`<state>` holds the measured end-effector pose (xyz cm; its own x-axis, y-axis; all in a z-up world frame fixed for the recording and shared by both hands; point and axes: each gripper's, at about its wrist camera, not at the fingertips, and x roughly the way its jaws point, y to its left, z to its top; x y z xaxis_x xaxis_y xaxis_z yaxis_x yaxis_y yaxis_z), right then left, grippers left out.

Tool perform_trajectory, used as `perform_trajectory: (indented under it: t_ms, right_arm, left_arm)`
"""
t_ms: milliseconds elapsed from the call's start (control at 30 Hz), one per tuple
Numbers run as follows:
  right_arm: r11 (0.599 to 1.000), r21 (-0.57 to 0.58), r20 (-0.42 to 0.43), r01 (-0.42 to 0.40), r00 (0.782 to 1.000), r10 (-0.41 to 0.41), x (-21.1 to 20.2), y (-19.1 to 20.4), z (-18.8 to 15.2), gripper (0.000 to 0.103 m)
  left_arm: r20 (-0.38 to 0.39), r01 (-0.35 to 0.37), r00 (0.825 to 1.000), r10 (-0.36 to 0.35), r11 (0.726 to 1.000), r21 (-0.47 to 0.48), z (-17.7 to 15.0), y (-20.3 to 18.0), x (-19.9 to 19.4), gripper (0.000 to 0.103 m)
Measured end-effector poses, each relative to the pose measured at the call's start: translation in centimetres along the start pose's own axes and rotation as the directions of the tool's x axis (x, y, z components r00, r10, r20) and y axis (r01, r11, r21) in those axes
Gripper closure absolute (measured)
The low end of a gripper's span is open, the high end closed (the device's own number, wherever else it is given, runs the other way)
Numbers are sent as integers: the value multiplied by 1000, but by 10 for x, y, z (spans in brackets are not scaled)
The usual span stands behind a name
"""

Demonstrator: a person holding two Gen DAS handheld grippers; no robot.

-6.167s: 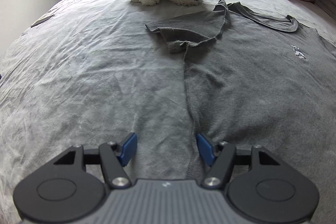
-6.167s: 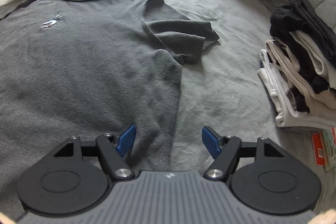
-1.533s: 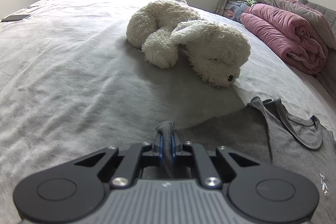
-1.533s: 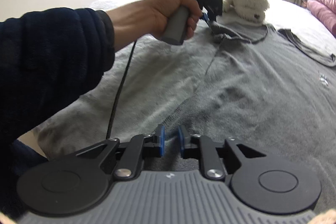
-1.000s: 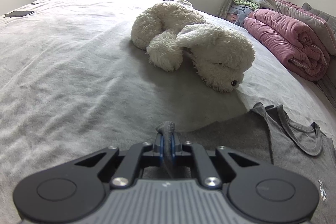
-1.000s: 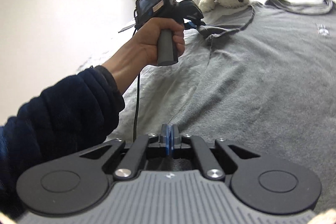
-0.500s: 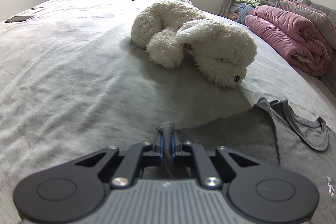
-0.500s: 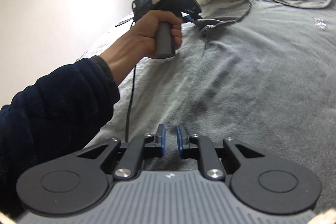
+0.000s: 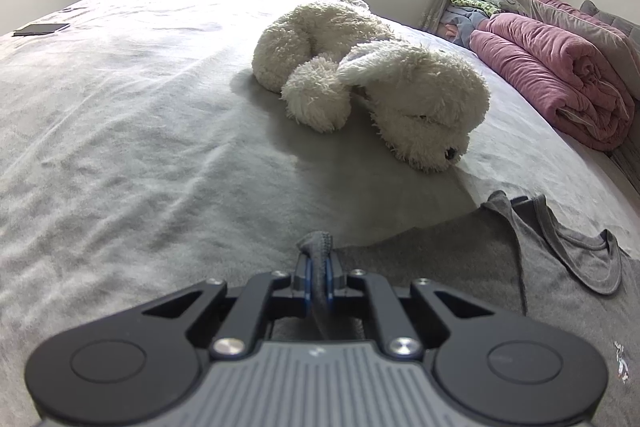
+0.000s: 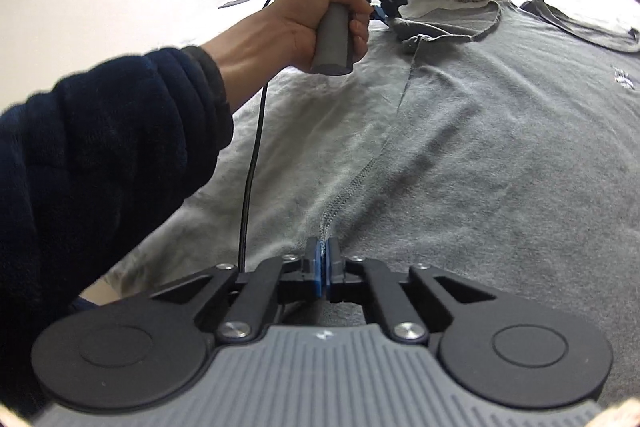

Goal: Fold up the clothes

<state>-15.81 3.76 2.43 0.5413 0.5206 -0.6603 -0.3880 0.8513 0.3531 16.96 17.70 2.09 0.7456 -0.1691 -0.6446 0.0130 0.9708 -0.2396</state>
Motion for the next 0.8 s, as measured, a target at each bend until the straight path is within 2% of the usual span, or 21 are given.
perform_trajectory:
  t_ms: [167,367,567,800]
  right_arm:
    - [972,189,101,-138,988,121,-30,-37,1,100]
    - [889,376,217,-262,957,190,-51,-78,-16,100]
    - [814,496,275,-303,944,184,-59,-114,-37,99]
    - [767,555,274,-322,941,197,-62,-125,-52,99]
  left_arm:
    - [40,29,999,-27,998,-48,13,-7,-16,97]
    - [91,49,995,-42,996,-77,28,-29,-40,97]
    - [139,55,989,-39,992,-114,40,-53,-64,97]
    - [179,64,982,-55,997,-45,39,-116,-80,97]
